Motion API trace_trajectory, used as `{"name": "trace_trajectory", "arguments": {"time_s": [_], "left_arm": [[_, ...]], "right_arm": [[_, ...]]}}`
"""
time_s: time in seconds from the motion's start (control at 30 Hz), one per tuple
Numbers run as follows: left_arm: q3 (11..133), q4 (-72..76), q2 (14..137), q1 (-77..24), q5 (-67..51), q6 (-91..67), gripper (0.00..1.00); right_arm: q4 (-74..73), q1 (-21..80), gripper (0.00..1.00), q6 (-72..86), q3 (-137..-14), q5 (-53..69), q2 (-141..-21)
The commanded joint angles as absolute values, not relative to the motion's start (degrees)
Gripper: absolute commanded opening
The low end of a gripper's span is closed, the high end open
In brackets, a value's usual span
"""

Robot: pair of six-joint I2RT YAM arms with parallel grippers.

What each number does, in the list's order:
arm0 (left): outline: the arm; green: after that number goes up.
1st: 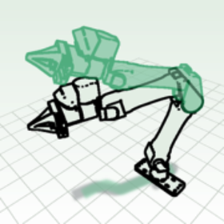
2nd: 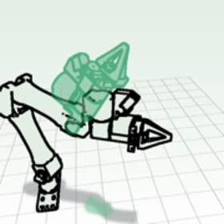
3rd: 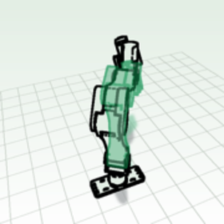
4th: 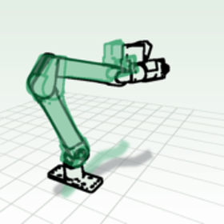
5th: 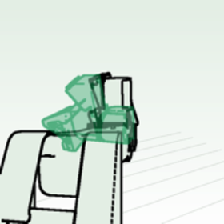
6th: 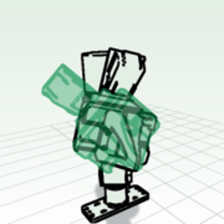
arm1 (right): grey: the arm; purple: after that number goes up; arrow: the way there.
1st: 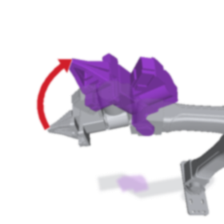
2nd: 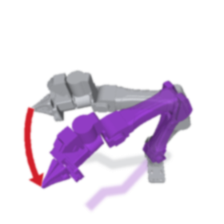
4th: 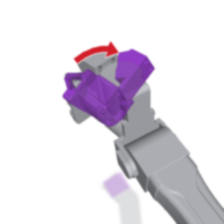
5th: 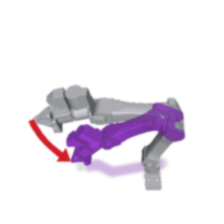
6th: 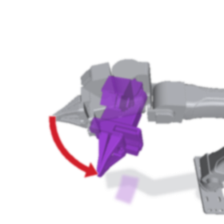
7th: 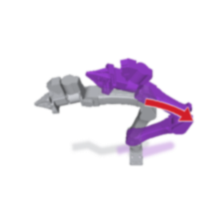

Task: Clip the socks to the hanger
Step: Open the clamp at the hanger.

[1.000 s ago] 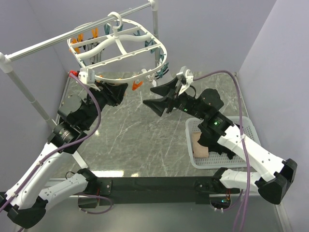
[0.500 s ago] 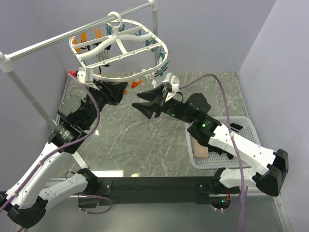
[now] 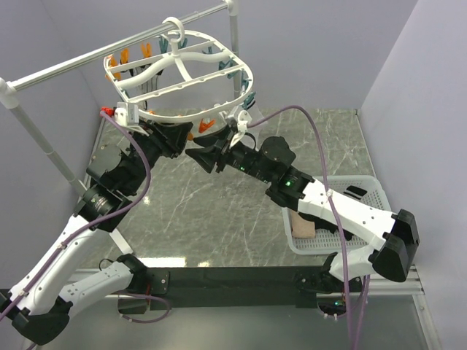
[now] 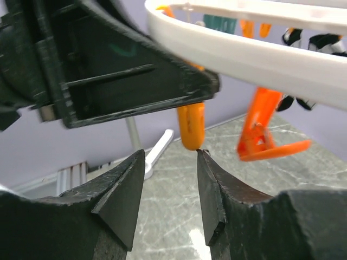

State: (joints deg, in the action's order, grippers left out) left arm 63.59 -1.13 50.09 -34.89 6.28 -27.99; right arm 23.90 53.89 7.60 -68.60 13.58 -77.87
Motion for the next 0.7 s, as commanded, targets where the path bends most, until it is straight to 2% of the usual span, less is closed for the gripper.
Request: {"name": "trace_trajectory", "arguments": {"time_s": [0.0,0.27,0.43,0.6,0.67], "left_arm": [[63.37,1.76,49.13,-34.72,5.36,-28.56,0.4],[63.63,1.85,49.04,-34.72,6.06,-28.13,0.39],[63.37,2.02,49.48,-34.72,6.15,-28.04,0.33],[63.63,2.11,49.66,-34.72,5.36,-28.21,0.31],[63.63,2.02,49.31,-34.72,5.62,-28.21,0.3]], "right_arm": [[27.95,54.32,0.5,8.17,-73.21,9.85,-79.62],[28.12,54.32,0.47,8.26,-75.59,8.52,-81.91],[31.64,54.4,0.44,8.79,-74.0,8.61,-81.65],[30.41,54.32,0.28,8.61,-75.85,8.61,-83.14],[31.02,54.32,0.24,8.61,-75.5,8.7,-83.23]]}}
